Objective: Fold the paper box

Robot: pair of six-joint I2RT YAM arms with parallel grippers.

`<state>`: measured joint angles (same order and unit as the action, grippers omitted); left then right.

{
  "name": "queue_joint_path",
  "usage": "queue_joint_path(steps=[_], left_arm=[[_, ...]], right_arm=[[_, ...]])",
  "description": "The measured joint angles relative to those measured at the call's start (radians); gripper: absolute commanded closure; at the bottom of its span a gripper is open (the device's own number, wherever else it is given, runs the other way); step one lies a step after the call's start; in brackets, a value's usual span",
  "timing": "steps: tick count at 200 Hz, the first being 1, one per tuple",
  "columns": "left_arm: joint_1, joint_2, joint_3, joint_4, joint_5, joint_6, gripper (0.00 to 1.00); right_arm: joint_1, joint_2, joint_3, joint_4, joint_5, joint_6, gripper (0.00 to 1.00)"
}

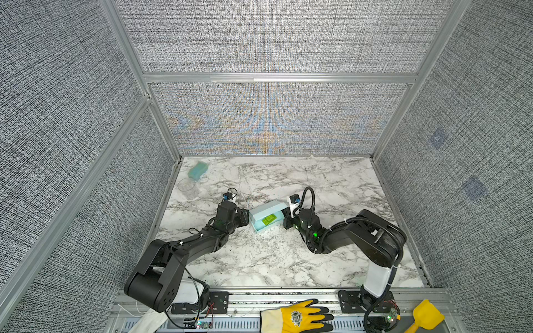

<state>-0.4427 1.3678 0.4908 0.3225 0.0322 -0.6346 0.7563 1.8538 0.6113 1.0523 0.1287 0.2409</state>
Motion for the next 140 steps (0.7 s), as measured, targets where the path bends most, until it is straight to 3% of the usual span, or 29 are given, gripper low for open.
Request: queue_joint_path(steps=[53,113,140], left_arm=[[0.000,-0.042,0.078,-0.120,-0.055,-0.012,0.56],[0.000,0.005,0.119,-0.144,-0.021,-0.002,0.56],[0.000,0.011,0.130,-0.145,-0.003,-0.002,0.55]], right_arm=[[0.002,-0.006,0.006,-0.054,-0.048,-0.011,1.00],[0.000,-0.092,0.002,-0.243,-0.113,-0.044,0.58],[0.000,-0.172,-0.016,-0.348,-0.127,-0.055,0.47]])
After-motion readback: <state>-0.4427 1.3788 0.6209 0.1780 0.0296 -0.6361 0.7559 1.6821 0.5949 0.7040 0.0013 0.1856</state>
